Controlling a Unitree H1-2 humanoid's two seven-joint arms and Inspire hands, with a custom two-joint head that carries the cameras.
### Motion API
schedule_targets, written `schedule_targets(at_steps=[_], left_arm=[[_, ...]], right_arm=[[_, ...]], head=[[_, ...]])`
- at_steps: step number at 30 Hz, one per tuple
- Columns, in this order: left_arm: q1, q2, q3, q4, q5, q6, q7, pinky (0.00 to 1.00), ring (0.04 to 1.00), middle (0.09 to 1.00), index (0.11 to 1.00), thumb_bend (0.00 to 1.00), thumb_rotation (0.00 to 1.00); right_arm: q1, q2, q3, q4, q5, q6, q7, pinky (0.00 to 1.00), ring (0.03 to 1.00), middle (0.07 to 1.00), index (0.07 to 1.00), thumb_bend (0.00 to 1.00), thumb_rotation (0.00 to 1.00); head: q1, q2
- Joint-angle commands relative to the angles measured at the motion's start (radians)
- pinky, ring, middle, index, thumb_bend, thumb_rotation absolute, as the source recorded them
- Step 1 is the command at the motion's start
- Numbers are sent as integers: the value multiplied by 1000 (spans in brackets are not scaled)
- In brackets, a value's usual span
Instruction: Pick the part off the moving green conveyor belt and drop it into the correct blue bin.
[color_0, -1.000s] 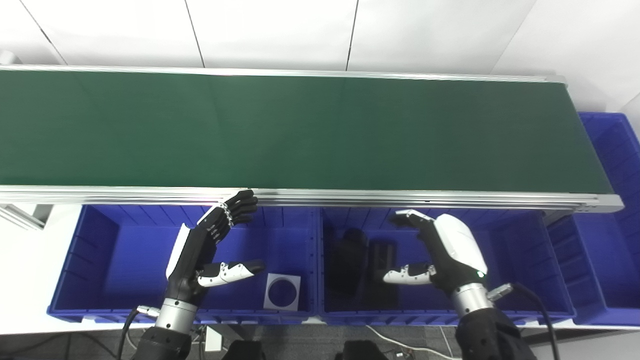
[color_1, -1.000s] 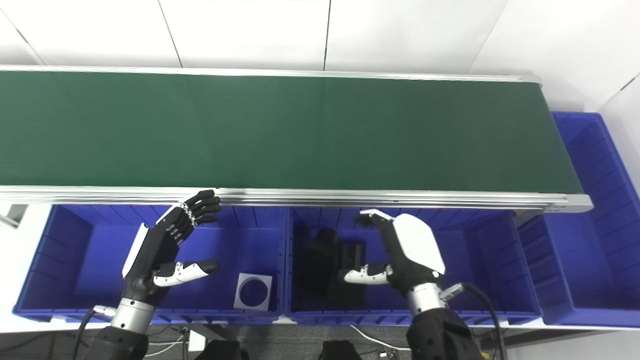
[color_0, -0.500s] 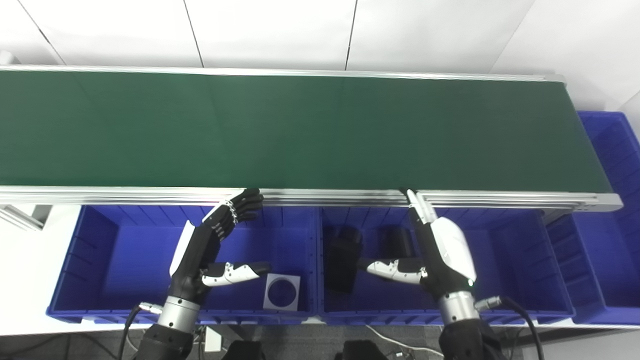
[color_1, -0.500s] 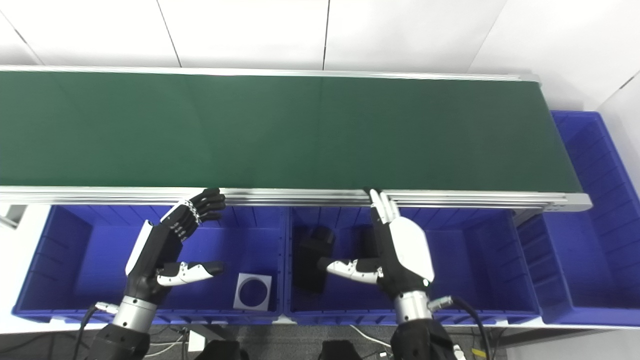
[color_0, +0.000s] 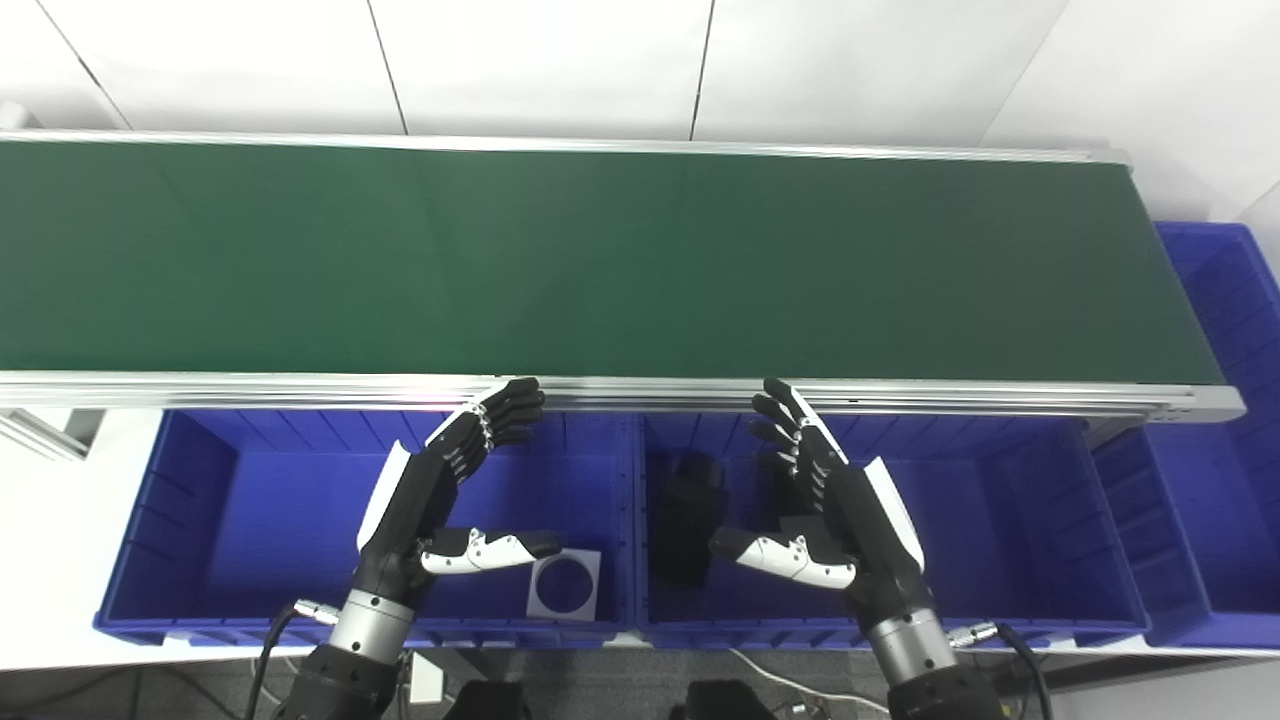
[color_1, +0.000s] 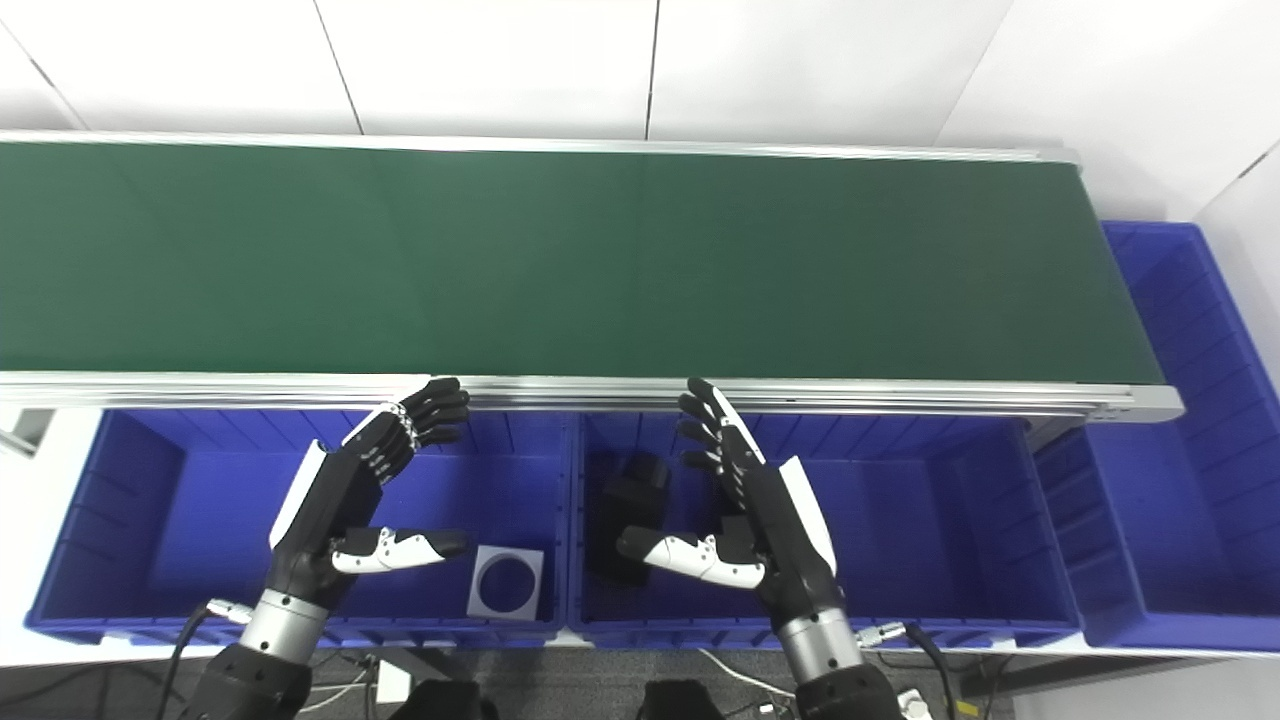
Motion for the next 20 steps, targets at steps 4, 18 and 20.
schedule_targets(at_steps=[4,18,20], left_arm=[[-6,-5,6,-5,-23,-36,-9,756,795,822,827,872,343],[-13,-11,20,15,-29,-37,-16,756,798,828,826,856,328],[-13,-11,21,15,-30,-37,-17,755,798,829,826,854,327]], right_arm=[[-18,-2,-2,-3,-3,-68,9,793,861,901,954,932,351],[-29,5,0,12,-47,-67,-3,785,861,898,948,901,359],[-29,6,0,11,-51,-65,-3,782,858,896,947,898,362]], head=[[2,-1],[4,-13],[4,-13]])
